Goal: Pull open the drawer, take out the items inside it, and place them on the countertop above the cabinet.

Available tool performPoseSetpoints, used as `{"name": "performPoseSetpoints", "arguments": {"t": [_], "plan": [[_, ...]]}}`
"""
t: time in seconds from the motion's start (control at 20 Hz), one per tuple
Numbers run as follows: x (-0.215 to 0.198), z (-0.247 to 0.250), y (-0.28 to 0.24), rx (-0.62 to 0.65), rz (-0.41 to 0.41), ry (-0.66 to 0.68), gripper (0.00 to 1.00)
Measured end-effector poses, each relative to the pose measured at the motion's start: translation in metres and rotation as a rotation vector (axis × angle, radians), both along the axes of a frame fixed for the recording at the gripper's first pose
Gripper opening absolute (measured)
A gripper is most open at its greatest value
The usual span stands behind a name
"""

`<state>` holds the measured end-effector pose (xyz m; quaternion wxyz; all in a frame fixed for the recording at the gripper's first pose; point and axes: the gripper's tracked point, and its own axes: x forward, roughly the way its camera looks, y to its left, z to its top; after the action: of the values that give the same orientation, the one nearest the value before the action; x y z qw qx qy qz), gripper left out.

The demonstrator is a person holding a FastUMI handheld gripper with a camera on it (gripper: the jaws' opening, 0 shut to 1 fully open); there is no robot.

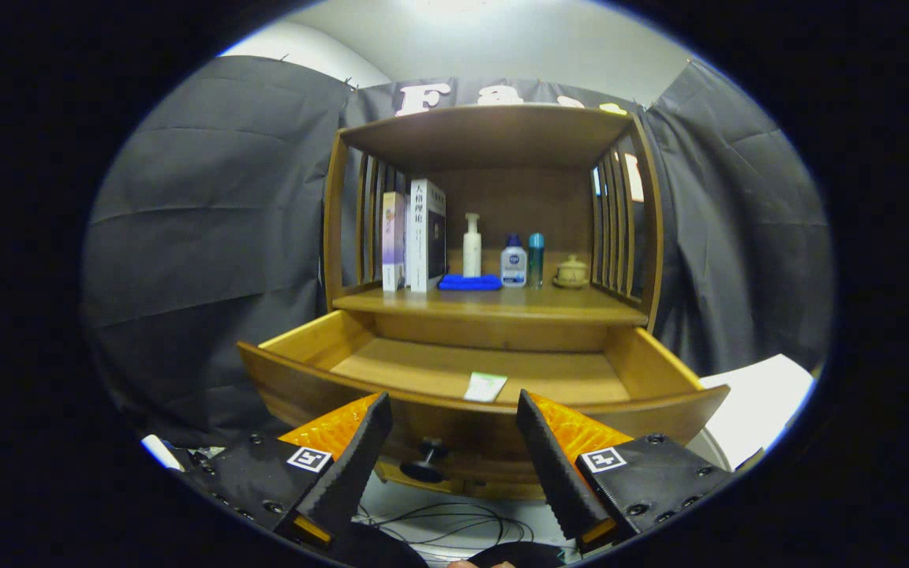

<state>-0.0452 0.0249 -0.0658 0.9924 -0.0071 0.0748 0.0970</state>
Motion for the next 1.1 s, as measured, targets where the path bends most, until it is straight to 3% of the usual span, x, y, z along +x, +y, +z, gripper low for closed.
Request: {"name": "performPoseSetpoints", "arguments": {"t": [0.2, 0.4, 0.85, 1.1], "plan": [[0.024, 0.033, -0.007, -0.033, 0.001, -0.011, 0.99], [0.062, 0.045, -0.01, -0.062, 0.008, 0.064, 0.99], [0.128, 0.019, 0.01, -0.116, 0.103, 0.396, 0.99], [0.152, -0.022, 0.016, -0.175, 0.142, 0.592, 0.99]]}}
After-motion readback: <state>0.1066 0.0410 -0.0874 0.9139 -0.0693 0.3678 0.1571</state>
